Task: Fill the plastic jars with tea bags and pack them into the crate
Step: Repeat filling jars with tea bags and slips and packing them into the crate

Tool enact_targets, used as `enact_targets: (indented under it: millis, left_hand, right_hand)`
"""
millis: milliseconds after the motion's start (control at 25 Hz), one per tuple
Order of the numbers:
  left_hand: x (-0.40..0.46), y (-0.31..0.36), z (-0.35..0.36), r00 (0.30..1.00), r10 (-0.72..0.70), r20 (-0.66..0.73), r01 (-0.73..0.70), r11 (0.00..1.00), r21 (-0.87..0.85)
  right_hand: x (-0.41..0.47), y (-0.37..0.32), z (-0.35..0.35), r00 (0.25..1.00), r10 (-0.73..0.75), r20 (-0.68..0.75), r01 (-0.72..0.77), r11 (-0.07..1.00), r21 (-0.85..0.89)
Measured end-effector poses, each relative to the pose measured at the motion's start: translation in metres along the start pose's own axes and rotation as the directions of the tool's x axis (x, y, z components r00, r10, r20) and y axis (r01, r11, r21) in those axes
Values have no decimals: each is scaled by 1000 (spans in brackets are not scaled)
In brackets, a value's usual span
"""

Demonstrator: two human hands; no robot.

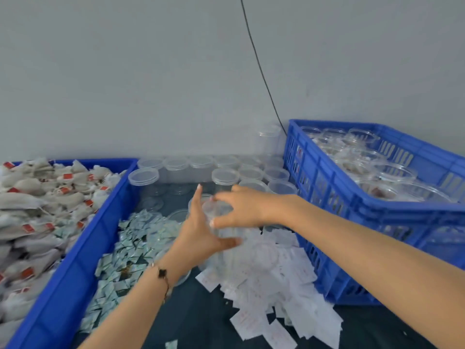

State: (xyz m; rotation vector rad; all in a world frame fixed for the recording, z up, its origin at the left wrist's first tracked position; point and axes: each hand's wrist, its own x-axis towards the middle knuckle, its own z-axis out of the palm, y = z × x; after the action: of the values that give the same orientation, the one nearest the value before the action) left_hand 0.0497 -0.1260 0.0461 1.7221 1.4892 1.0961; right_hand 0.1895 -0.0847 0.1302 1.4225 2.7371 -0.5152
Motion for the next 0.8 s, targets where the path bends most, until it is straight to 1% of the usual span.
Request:
enact_targets:
  millis: [80, 160, 280, 440, 520, 600, 680, 800]
  left_hand:
    - [-34, -21, 7, 998, -50, -30, 48, 998, -47]
    - [-63, -37, 11, 988, -136, -72, 128, 986, -108]
    - [-85, -57, 9, 968, -195, -157, 171, 973, -152]
    - [-98, -72, 5, 972, -166, -167, 131, 971, -201]
    - [-104, -75, 3, 975, -137, -177, 101, 975, -199]
    - [-107, -76, 2, 979, -105, -178, 75, 983, -169]
    - [-108, -77, 1, 983, -81, -163, 54, 986, -160]
    - [-110, -79, -1, 984, -95, -150, 69, 984, -167]
  right_hand:
    - [-11, -13, 29, 996, -53, 70, 50, 998, 44]
    - [-18, -22, 54, 992, -81, 101, 79, 997, 27]
    - [-22, -36, 80, 991, -125, 54, 124, 992, 26]
    - [-23, -49, 100, 981, -187, -53, 190, 980, 53]
    - [-23, -50, 103, 973, -211, -91, 216, 975, 52]
    - [-22, -45, 102, 971, -213, -110, 215, 977, 6]
    - [-21, -42, 99, 962, -245, -120, 237, 969, -77]
    - [-22, -43, 98, 943, -310, -122, 292, 945, -145]
